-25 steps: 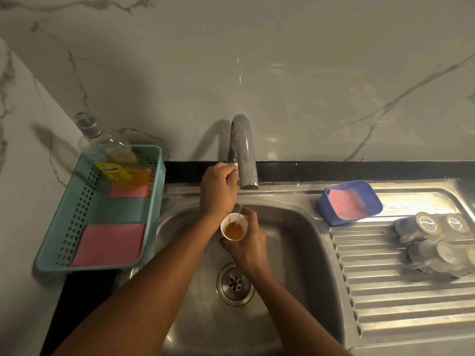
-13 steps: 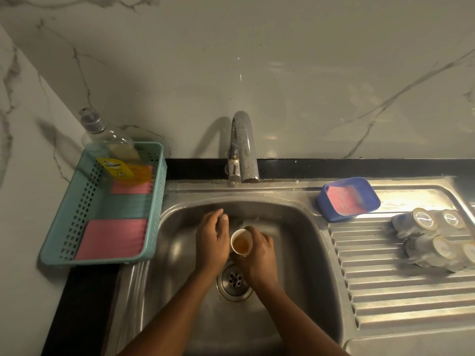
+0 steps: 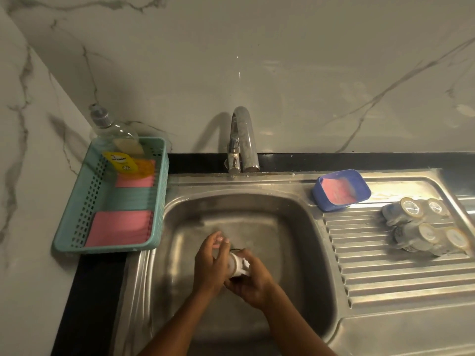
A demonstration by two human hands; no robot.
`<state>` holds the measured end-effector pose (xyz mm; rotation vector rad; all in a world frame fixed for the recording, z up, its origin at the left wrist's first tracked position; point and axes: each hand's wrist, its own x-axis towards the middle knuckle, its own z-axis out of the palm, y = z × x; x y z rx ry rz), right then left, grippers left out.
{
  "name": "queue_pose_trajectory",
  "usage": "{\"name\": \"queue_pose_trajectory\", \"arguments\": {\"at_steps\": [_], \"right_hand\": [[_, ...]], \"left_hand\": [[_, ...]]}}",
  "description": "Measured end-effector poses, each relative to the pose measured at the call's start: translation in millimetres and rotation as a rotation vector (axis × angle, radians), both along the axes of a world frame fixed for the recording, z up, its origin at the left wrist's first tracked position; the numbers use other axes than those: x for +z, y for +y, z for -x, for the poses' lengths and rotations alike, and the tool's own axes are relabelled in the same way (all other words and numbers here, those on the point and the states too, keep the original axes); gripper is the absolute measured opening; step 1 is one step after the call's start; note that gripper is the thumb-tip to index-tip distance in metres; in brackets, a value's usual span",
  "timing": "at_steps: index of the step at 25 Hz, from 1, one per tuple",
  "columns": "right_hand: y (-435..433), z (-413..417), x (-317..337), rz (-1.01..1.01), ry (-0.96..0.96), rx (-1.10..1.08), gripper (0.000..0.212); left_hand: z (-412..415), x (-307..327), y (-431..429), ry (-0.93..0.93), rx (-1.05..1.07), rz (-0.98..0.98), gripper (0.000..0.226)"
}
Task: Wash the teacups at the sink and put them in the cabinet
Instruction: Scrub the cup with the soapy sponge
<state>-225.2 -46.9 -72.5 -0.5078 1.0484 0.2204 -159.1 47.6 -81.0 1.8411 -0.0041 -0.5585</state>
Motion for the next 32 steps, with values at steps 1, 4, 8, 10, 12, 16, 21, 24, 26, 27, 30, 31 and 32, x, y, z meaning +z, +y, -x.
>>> {"name": "queue_pose_trajectory", "arguments": {"at_steps": [1, 4, 8, 10, 12, 16, 21, 24, 26, 27, 30, 31, 32], "right_hand": [[-0.6, -0.9, -1.4, -0.044, -0.031, -0.031, 0.035], [-0.8, -4.2, 6.9, -0.121, -0.096, -0.081, 0.037], [-19.2, 3.1, 32.3, 0.025, -0.081, 0.128, 0.035], [-43.5, 13.3, 57.1, 0.366, 0.032, 0.391, 0.058], [-89.5, 17.1, 83.6, 0.974, 0.150, 0.515, 0.063], [-219.4, -1.8, 138.5, 1.740, 0.479, 0.866, 0.021], [-285.3, -7.0, 109.5, 1.591, 0.404, 1.184, 0.033], [-285.9, -17.8, 108.8, 1.525, 0.411, 1.354, 0.038], [-290.6, -25.2, 113.4, 1.436, 0.398, 1.423, 0.050], [-292.7, -25.4, 113.1, 1.402, 0.385, 1.442, 0.051], [-301.8, -19.5, 104.8, 1.488, 0.322, 1.380, 0.044], [-303.7, -16.4, 102.3, 1.542, 0.291, 1.321, 0.041], [-305.7, -14.0, 103.0, 1.593, 0.245, 1.287, 0.039]], "left_hand": [[5.3, 2.8, 4.0, 0.011, -0.043, 0.022, 0.052], [23.1, 4.0, 6.8, 0.000, -0.154, 0.000, 0.069], [35.2, 9.9, -11.0, -0.058, -0.078, 0.022, 0.037], [35.7, 18.6, -23.3, 0.010, -0.001, 0.111, 0.028], [34.2, 29.9, -38.5, 0.084, 0.074, 0.214, 0.028], [35.7, 50.8, -62.1, 0.094, 0.119, 0.293, 0.019], [48.6, 47.8, -70.6, 0.080, 0.184, 0.284, 0.012], [53.3, 37.2, -70.1, 0.092, 0.209, 0.246, 0.013], [56.8, 33.0, -72.3, 0.091, 0.220, 0.224, 0.015], [58.7, 32.1, -73.4, 0.087, 0.224, 0.217, 0.015], [63.6, 32.9, -79.5, 0.075, 0.215, 0.218, 0.011], [63.7, 32.9, -80.4, 0.073, 0.209, 0.219, 0.011], [62.7, 33.1, -80.6, 0.070, 0.210, 0.221, 0.011]]}}
